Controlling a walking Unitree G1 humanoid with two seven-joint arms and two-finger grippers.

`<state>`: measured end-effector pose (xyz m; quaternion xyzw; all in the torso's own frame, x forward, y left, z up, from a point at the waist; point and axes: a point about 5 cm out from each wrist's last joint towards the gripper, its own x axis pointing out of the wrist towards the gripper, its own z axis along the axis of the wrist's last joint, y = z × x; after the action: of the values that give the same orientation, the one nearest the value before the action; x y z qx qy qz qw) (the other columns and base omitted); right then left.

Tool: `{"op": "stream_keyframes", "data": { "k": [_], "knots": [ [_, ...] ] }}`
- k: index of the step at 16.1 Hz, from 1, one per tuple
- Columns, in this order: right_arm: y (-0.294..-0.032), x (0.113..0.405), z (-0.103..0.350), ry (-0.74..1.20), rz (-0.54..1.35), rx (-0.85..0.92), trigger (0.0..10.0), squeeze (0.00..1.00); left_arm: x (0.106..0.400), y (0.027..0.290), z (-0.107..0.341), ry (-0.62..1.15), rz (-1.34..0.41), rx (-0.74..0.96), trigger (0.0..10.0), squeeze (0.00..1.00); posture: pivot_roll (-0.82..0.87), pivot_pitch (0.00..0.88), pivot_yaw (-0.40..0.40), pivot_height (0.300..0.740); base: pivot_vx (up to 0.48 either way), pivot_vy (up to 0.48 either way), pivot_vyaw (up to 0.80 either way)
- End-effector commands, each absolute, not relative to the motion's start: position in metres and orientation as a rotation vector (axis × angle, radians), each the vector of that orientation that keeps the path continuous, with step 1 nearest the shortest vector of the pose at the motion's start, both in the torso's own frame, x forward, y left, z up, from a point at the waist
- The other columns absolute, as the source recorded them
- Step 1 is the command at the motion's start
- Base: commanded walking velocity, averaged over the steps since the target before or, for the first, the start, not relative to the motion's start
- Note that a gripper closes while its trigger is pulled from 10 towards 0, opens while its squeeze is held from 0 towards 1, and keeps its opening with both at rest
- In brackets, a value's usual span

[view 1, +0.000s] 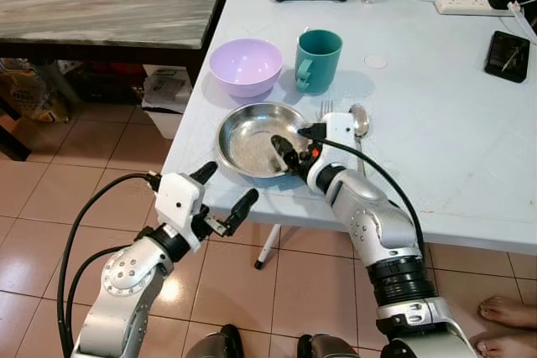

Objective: Setting the table

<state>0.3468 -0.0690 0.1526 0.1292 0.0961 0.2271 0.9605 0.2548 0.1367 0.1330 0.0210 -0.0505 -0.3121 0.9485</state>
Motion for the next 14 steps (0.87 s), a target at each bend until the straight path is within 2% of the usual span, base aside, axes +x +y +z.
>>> {"op": "stream_keyframes", "data": {
  "k": [1, 14],
  "knots": [
    [-0.066, 0.346, 0.149, 0.231, 0.471, 0.236, 0.0, 0.0, 0.251, 0.135, 0.133, -0.104, -0.652, 0.049, 10.0, 0.0, -0.16, 0.209, 0.031, 0.74, 0.0, 0.0, 0.0],
    [-0.079, 0.347, 0.135, 0.306, 0.397, 0.26, 0.0, 0.0, 0.25, 0.132, 0.133, -0.109, -0.672, 0.037, 10.0, 0.0, -0.17, 0.207, 0.029, 0.74, 0.0, 0.0, 0.0]
  ]
}}
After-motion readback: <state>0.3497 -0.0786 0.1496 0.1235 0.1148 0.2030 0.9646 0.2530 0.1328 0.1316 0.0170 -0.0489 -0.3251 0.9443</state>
